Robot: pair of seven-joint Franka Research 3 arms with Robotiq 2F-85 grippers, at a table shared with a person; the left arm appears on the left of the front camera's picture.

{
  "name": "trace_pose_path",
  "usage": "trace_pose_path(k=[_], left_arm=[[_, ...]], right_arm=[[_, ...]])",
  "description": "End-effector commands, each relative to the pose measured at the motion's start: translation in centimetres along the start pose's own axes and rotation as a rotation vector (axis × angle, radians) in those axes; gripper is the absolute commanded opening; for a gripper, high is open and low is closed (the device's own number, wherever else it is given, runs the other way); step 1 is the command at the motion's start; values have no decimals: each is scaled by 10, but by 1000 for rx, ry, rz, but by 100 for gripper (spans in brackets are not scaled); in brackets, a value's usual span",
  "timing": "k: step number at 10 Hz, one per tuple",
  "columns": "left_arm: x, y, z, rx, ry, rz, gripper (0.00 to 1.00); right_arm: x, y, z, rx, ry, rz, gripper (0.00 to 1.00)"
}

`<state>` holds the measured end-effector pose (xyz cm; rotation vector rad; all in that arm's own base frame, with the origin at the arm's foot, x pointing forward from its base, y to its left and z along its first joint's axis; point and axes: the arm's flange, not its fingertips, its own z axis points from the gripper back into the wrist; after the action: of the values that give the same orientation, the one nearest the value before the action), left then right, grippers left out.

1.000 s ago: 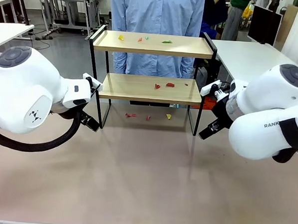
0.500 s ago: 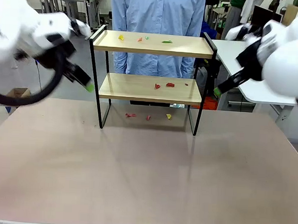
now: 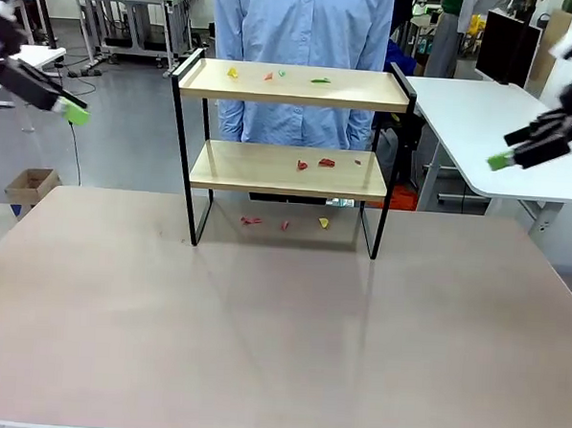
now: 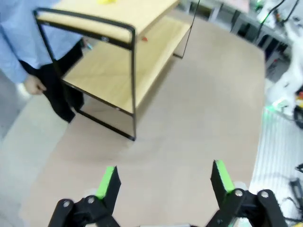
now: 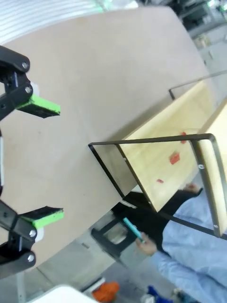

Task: Clean the shelf.
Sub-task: Pick up the Duster handed by the human.

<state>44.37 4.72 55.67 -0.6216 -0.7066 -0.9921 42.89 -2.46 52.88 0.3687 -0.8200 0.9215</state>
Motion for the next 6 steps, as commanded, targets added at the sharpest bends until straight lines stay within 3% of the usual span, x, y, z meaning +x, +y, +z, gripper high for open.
trace_pose_path(k=[1,3,4,6], left_arm=[[-27,52,-3,-104,-89,-68,100],[-55,77,-7,-65,-148,-105,100],[-58,72,-14,6,-93,-69,100],[-64,62,1,-58,-138,-82,100]], right_arm=[[-27,-41,-3,145,-87,57,100],[-52,-58,-6,147,-186,47,100],[-53,-52,-11,148,-178,14,100],[-52,-39,9,125,-156,52,100]])
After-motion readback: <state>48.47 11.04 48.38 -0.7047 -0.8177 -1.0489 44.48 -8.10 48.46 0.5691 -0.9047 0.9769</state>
